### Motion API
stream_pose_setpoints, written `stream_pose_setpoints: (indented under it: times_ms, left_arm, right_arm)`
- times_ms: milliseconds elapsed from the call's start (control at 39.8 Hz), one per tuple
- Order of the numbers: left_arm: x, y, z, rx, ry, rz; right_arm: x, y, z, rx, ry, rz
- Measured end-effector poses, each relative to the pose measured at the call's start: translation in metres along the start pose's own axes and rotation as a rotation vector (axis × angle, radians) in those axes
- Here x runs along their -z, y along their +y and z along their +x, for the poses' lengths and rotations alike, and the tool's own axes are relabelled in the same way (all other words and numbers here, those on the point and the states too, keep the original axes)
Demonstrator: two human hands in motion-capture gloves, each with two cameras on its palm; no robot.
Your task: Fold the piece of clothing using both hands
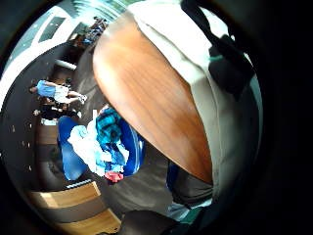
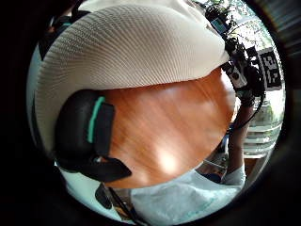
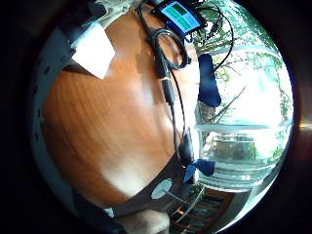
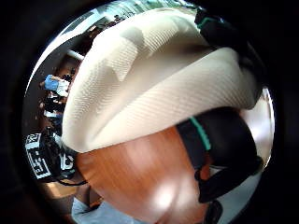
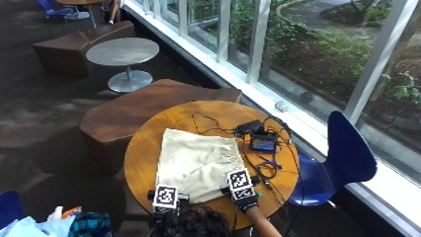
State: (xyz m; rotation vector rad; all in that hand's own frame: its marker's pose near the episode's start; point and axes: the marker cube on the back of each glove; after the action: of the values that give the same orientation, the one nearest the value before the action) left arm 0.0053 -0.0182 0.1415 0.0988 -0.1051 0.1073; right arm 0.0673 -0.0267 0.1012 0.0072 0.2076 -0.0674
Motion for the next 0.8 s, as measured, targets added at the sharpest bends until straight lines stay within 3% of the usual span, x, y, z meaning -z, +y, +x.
stream_pose_setpoints:
  times_ms: [75, 151, 251, 301, 377, 427, 477, 553, 678, 804]
  left_arm:
    - [0.013, -0.015, -0.002, 0.011, -0.062, 0.182]
    - [0.025, -0.016, -0.005, -0.007, -0.070, 0.218]
    - [0.052, 0.007, -0.011, -0.062, 0.014, 0.104]
    - [0.074, 0.020, -0.016, -0.094, 0.073, 0.041]
    - [0.110, 0.030, -0.029, -0.150, 0.129, -0.027]
    - [0.131, 0.027, -0.038, -0.189, 0.139, -0.067]
    - [0.151, 0.013, -0.043, -0.224, 0.139, -0.099]
    - [0.167, -0.024, -0.046, -0.244, 0.132, -0.150]
    - [0.149, -0.101, -0.043, -0.216, 0.088, -0.239]
    - [0.089, -0.174, -0.034, -0.182, 0.017, -0.394]
  right_arm:
    - [0.000, -0.004, 0.002, 0.033, 0.081, 0.101]
    - [0.008, -0.003, 0.004, 0.077, 0.144, 0.211]
    - [0.042, -0.001, -0.008, 0.182, 0.074, 0.479]
    - [0.060, 0.007, -0.004, 0.222, 0.054, 0.518]
    - [0.090, 0.020, 0.017, 0.270, 0.058, 0.491]
    - [0.107, 0.032, 0.026, 0.300, -0.051, 0.392]
    - [0.120, 0.037, 0.038, 0.302, -0.189, 0.253]
    - [0.127, 0.012, 0.052, 0.267, -0.326, 0.141]
    - [0.102, -0.052, 0.056, 0.188, -0.432, -0.016]
    - [0.059, -0.102, 0.048, 0.115, -0.433, -0.195]
